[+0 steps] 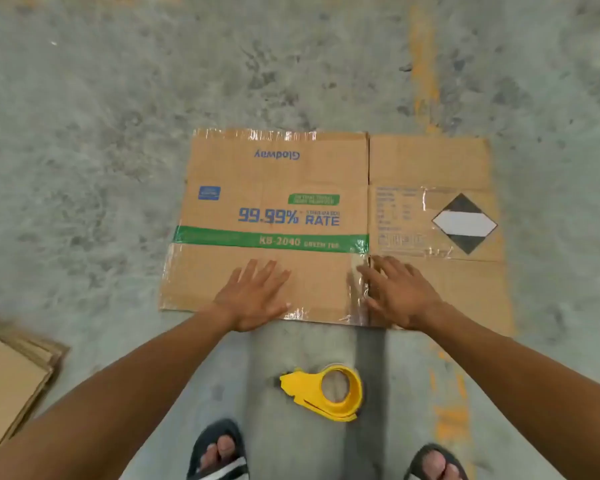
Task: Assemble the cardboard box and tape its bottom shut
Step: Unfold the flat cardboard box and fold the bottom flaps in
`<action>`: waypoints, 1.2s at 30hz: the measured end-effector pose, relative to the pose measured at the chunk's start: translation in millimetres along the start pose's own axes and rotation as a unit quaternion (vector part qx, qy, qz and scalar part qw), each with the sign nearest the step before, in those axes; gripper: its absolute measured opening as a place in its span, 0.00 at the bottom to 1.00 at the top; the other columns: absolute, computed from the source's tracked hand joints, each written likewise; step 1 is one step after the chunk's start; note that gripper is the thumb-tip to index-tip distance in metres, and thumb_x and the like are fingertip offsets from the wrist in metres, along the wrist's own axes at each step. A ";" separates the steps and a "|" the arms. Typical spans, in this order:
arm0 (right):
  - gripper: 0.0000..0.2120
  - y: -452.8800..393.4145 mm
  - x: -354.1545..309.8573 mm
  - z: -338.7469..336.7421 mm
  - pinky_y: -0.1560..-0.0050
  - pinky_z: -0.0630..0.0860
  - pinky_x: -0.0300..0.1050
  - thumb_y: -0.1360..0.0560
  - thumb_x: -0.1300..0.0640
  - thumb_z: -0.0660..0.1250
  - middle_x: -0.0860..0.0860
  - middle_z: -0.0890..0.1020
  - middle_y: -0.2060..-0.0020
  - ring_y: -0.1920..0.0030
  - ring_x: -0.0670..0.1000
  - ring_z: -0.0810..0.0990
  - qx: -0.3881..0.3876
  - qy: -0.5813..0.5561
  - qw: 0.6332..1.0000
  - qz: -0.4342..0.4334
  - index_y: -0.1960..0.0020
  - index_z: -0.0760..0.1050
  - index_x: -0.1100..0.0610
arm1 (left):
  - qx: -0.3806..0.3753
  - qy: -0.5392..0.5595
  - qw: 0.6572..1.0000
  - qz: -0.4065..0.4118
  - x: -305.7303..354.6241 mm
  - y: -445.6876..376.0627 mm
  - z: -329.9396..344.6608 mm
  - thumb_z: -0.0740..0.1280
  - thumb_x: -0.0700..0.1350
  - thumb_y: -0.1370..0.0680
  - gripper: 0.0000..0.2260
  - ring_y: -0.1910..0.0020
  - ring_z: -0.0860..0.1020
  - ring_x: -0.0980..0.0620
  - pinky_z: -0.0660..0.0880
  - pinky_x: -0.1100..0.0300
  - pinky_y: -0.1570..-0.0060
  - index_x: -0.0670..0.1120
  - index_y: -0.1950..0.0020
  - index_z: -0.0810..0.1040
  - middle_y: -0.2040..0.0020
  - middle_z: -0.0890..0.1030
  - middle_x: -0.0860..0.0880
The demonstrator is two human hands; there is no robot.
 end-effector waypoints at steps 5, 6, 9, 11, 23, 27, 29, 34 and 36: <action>0.51 -13.5 5.3 60.9 0.34 0.52 0.71 0.37 0.23 0.56 0.54 0.36 0.21 0.22 0.62 0.39 -0.048 0.181 0.978 -0.090 0.23 0.37 0.38 | 0.020 -0.105 0.993 0.056 -12.5 -25.2 49.7 0.43 0.77 0.30 0.41 0.24 0.30 0.40 0.40 0.38 0.26 0.61 0.24 0.31 0.23 0.28 0.50; 0.53 -14.2 8.9 65.9 0.35 0.54 0.72 0.36 0.24 0.61 0.54 0.33 0.22 0.22 0.62 0.37 -0.048 0.206 0.972 -0.099 0.23 0.34 0.38 | 0.022 -0.130 0.989 0.062 -14.6 -26.3 53.6 0.47 0.76 0.29 0.41 0.25 0.30 0.40 0.39 0.38 0.26 0.61 0.25 0.30 0.24 0.27 0.50; 0.49 -12.9 11.5 62.9 0.35 0.62 0.69 0.30 0.30 0.63 0.56 0.33 0.22 0.23 0.65 0.38 -0.055 0.240 0.962 -0.122 0.23 0.32 0.39 | 0.028 -0.188 0.979 0.075 -23.2 -28.8 51.4 0.48 0.74 0.28 0.41 0.24 0.32 0.39 0.42 0.39 0.26 0.60 0.25 0.28 0.24 0.27 0.49; 0.44 -12.4 8.2 60.8 0.37 0.67 0.68 0.25 0.36 0.62 0.58 0.36 0.21 0.23 0.68 0.41 -0.064 0.271 0.952 -0.127 0.23 0.34 0.42 | 0.030 -0.203 0.975 0.083 -24.8 -29.7 45.7 0.49 0.73 0.26 0.40 0.23 0.34 0.39 0.45 0.40 0.25 0.60 0.24 0.29 0.23 0.29 0.49; 0.33 -13.6 -15.2 -32.9 0.39 0.73 0.51 0.20 0.49 0.55 0.50 0.49 0.20 0.32 0.60 0.70 -0.005 0.286 0.951 -0.116 0.20 0.42 0.47 | 0.306 -0.004 0.946 -0.111 -53.7 18.7 -17.8 0.42 0.74 0.28 0.41 0.23 0.33 0.46 0.31 0.38 0.29 0.55 0.21 0.36 0.21 0.34 0.50; 0.30 -8.7 -16.1 -83.5 0.42 0.76 0.51 0.20 0.50 0.55 0.48 0.57 0.22 0.36 0.61 0.77 0.078 0.246 0.961 -0.096 0.21 0.48 0.46 | 0.425 0.348 0.784 -0.289 -80.1 54.4 -38.5 0.59 0.70 0.26 0.45 0.23 0.35 0.38 0.37 0.41 0.27 0.56 0.22 0.33 0.22 0.30 0.43; 0.28 -2.3 -15.0 -101.9 0.46 0.77 0.52 0.21 0.50 0.54 0.47 0.61 0.23 0.42 0.61 0.80 0.116 0.243 0.959 -0.092 0.22 0.50 0.45 | 0.390 0.527 0.688 -0.311 -91.5 47.4 -36.6 0.65 0.66 0.27 0.49 0.22 0.48 0.36 0.49 0.42 0.25 0.57 0.23 0.31 0.20 0.39 0.40; 0.25 15.5 -4.6 -125.9 0.44 0.73 0.48 0.17 0.46 0.49 0.48 0.70 0.27 0.38 0.59 0.78 0.139 0.248 0.957 -0.060 0.22 0.50 0.41 | 0.398 0.637 0.617 -0.234 -85.6 43.1 -74.3 0.69 0.48 0.25 0.50 0.38 0.75 0.37 0.69 0.50 0.35 0.58 0.24 0.29 0.31 0.73 0.41; 0.23 22.2 11.1 -130.9 0.41 0.71 0.45 0.17 0.43 0.50 0.46 0.68 0.26 0.34 0.57 0.75 0.147 0.158 0.975 -0.052 0.23 0.52 0.36 | 0.441 0.641 0.592 -0.210 -74.7 47.8 -104.0 0.64 0.41 0.23 0.46 0.50 0.76 0.43 0.71 0.56 0.42 0.56 0.24 0.28 0.46 0.77 0.48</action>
Point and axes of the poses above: each hand's wrist, its own y-axis away from the middle knuckle, its own z-axis out of the palm, x = y × z, the point moved 6 cm from there along -y, towards the middle knuckle
